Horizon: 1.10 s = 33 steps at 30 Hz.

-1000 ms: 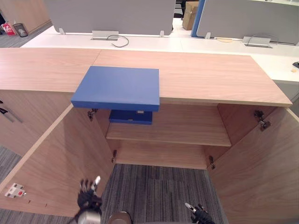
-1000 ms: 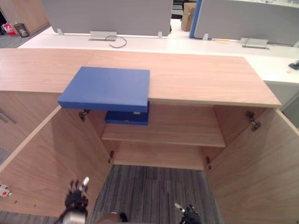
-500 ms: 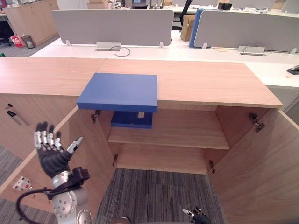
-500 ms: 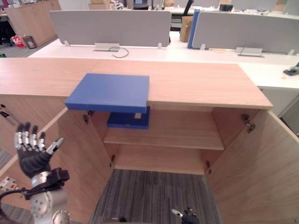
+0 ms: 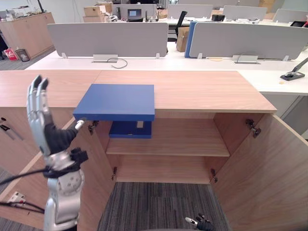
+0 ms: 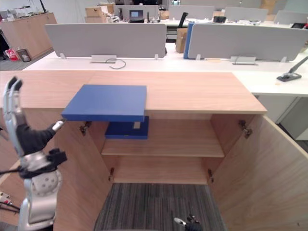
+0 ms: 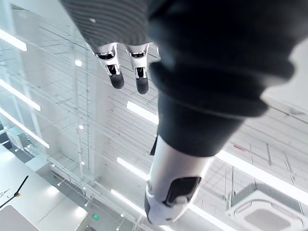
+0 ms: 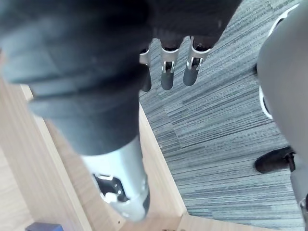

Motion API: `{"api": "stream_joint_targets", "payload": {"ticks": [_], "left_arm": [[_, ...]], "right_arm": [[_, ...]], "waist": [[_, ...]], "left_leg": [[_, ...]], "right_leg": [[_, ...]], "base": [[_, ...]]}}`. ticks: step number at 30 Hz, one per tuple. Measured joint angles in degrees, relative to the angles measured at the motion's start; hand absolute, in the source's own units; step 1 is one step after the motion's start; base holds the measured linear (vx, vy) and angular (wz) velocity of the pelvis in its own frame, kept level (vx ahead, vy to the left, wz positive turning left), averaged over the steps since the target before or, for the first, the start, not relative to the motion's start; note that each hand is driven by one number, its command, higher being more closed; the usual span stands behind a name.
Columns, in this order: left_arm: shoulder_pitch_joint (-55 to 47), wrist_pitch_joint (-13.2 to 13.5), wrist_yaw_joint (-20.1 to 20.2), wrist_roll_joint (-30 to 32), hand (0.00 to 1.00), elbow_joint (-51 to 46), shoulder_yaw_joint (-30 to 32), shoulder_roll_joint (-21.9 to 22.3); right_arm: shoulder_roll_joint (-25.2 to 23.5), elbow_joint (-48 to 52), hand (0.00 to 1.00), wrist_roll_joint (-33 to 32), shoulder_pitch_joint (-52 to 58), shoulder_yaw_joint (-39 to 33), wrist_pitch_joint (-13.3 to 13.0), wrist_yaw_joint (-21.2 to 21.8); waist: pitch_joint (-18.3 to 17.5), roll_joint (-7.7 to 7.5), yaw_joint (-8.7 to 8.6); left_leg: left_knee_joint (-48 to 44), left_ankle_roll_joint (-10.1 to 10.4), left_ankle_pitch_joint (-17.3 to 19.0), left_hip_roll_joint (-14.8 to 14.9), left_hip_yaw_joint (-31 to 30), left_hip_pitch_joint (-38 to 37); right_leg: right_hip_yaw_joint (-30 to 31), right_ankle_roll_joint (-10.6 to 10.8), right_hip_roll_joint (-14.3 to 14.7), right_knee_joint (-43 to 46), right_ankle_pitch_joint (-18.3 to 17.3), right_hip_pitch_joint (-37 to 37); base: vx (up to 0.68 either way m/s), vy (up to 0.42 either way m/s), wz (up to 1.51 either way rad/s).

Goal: Walk over to the cabinet, pick up the folder, carry it to the office cabinet, place the folder inside the office cabinet, then close the office cabinet door

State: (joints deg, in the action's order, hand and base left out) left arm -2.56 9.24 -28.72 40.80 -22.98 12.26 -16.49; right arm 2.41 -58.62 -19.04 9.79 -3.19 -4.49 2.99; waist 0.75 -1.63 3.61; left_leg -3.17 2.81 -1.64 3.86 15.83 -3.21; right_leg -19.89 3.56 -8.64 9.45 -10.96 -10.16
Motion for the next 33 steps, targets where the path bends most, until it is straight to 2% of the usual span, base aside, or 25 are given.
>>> {"api": "stream_joint_targets", "payload": {"ticks": [2,4,9,13,17,33], "left_arm": [[2.41,-1.37,0.35,2.37,0.00,4.78,-0.62,-3.58],[3.11,-1.68,0.83,3.96,0.00,6.74,-1.23,-4.96],[5.57,-2.36,2.73,8.96,0.00,12.23,-4.76,-6.87],[7.89,-2.70,3.99,9.60,0.00,16.00,-6.85,-7.16],[11.35,-2.82,5.85,10.61,0.00,22.90,-8.92,-10.45],[19.47,-4.57,7.87,10.38,0.00,37.24,-11.41,-11.89]], "right_arm": [[0.28,-0.92,0.00,-0.04,0.14,-0.05,0.02,0.33],[0.28,-0.98,0.00,-0.01,0.07,-0.06,-0.01,0.41],[0.97,-1.19,0.00,0.25,0.10,-0.14,-0.03,1.17],[1.11,-1.09,0.00,0.56,0.12,-0.15,-0.02,1.28],[1.09,-0.58,0.00,1.40,0.14,-0.15,0.03,1.31],[0.73,0.41,0.00,2.40,0.13,-1.87,0.28,1.34]], "waist": [[-0.32,0.09,-0.21],[-0.35,0.16,-0.27],[-1.11,1.24,-0.72],[-1.28,1.49,-0.93],[-1.33,1.59,-1.40],[-1.32,1.50,-3.41]], "left_leg": [[0.00,0.11,-0.14,0.42,0.70,-0.08],[0.00,0.11,-0.14,0.60,1.05,-0.47],[0.30,0.13,-0.15,0.96,2.27,-1.22],[1.09,0.37,-0.52,0.97,2.50,-2.02],[3.14,0.48,-1.68,0.92,2.66,-3.12],[4.87,0.73,-2.38,0.99,2.97,-4.32]], "right_leg": [[0.98,-0.14,0.43,0.00,0.08,0.26],[1.55,-0.18,0.57,0.00,0.09,0.22],[3.02,-0.26,0.86,0.14,0.05,0.81],[3.36,-0.34,0.96,0.54,0.00,0.79],[3.64,-0.43,1.22,0.45,0.02,0.90],[4.49,-0.77,1.86,-0.58,0.25,0.40]], "base": [[0.02,-0.014,-0.16],[0.02,-0.013,-0.17],[-0.03,0.002,-0.13],[-0.03,0.008,-0.06],[-0.04,0.004,-0.04],[0.01,-0.004,-0.02]]}}
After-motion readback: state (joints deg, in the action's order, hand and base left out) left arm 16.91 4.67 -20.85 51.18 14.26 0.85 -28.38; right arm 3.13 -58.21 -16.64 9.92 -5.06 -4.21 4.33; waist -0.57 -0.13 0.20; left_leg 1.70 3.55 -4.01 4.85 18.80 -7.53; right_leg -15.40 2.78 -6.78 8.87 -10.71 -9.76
